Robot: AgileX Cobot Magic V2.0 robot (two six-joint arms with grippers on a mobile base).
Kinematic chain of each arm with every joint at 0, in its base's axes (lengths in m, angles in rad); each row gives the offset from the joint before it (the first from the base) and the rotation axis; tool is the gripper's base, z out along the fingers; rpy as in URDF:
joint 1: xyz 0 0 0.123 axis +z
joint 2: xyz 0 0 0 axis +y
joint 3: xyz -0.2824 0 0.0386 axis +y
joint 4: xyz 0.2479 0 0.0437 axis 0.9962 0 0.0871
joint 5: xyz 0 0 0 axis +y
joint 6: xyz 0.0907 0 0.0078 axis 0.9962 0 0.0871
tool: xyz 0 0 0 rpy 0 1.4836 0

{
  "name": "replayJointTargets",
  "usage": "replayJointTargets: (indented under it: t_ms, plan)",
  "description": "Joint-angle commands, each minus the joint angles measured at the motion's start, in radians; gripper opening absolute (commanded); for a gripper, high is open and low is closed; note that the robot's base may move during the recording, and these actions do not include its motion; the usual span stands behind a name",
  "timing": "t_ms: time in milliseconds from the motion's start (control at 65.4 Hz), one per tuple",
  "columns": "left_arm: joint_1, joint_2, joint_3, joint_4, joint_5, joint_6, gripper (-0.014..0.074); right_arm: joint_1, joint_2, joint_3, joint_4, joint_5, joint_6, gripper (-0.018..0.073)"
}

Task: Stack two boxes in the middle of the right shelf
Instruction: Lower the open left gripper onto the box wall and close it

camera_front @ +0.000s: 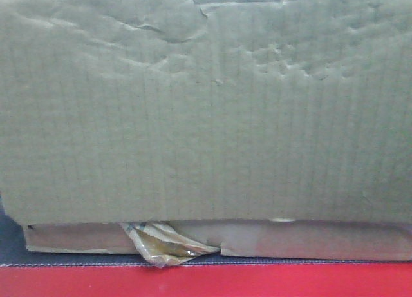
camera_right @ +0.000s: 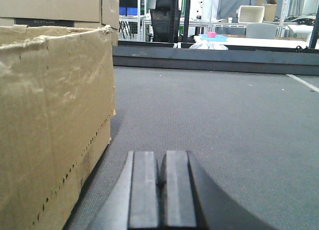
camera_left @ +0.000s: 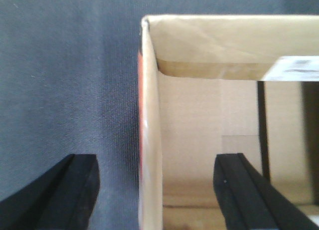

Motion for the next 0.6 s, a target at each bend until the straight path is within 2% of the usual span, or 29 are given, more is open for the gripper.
replayJointTargets:
  t_ms: [0, 138, 199, 382, 581]
  plan:
    - [0.002, 0.046, -0.008, -0.002, -0.028, 0.002, 0.0383, -0.004, -0.004, 0.0, 0.002, -0.015, 0.001, -0.0165]
    - [0.002, 0.09, -0.008, 0.002, -0.03, 0.002, 0.0327, -0.004, -0.004, 0.0, 0.002, -0.015, 0.001, -0.0165]
    - [0.002, 0.094, -0.008, 0.005, -0.03, 0.002, 0.0267, -0.004, -0.004, 0.0, 0.002, -0.015, 0.001, -0.0165]
    - [0.002, 0.097, -0.01, 0.007, -0.011, 0.002, -0.0099, -0.004, -0.004, 0.0, 0.002, -0.015, 0.001, -0.0165]
    - [0.02, 0.07, -0.105, -0.003, 0.005, -0.007, -0.0111, -0.004, -0.004, 0.0, 0.002, -0.015, 0.001, -0.0165]
